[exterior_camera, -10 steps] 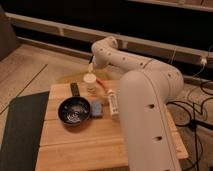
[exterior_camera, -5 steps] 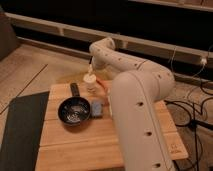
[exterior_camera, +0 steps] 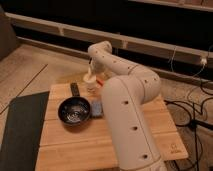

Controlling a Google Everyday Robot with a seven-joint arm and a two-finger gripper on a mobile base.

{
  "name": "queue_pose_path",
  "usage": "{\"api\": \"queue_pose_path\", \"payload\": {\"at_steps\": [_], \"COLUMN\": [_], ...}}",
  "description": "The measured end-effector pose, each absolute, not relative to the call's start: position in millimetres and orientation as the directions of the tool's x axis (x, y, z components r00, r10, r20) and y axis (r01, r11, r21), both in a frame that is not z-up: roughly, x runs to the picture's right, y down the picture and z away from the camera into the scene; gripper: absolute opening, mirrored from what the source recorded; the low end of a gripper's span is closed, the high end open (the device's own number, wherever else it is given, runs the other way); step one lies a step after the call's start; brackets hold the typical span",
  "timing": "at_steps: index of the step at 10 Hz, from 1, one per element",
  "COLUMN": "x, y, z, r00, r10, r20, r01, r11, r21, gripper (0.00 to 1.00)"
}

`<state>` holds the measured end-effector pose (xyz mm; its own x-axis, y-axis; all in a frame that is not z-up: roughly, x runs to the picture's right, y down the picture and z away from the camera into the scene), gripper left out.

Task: Pick up the ceramic cup

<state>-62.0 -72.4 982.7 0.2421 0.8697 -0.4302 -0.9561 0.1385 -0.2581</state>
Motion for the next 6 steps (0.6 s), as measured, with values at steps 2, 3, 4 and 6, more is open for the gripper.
{"api": "queue_pose_path", "payload": {"at_steps": [2,3,4,6], "x": [-72.3,-76.0,-78.2,-76.7], "y": [-67.1,-65.6,-66.5,-68.4], "z": [988.6,990.7,992.5,989.5], "r00": [0.261,0.269,0.272,0.263], "r10": [0.859,0.855,0.854,0.847], "r20": [-0.441,-0.443,-0.444,-0.462], "r01": [-0.945,-0.940,-0.936,-0.937], "r11": [0.135,0.134,0.128,0.108], "r21": [-0.297,-0.313,-0.327,-0.334], "gripper": [0.40,0.30,0.16,0.01]}}
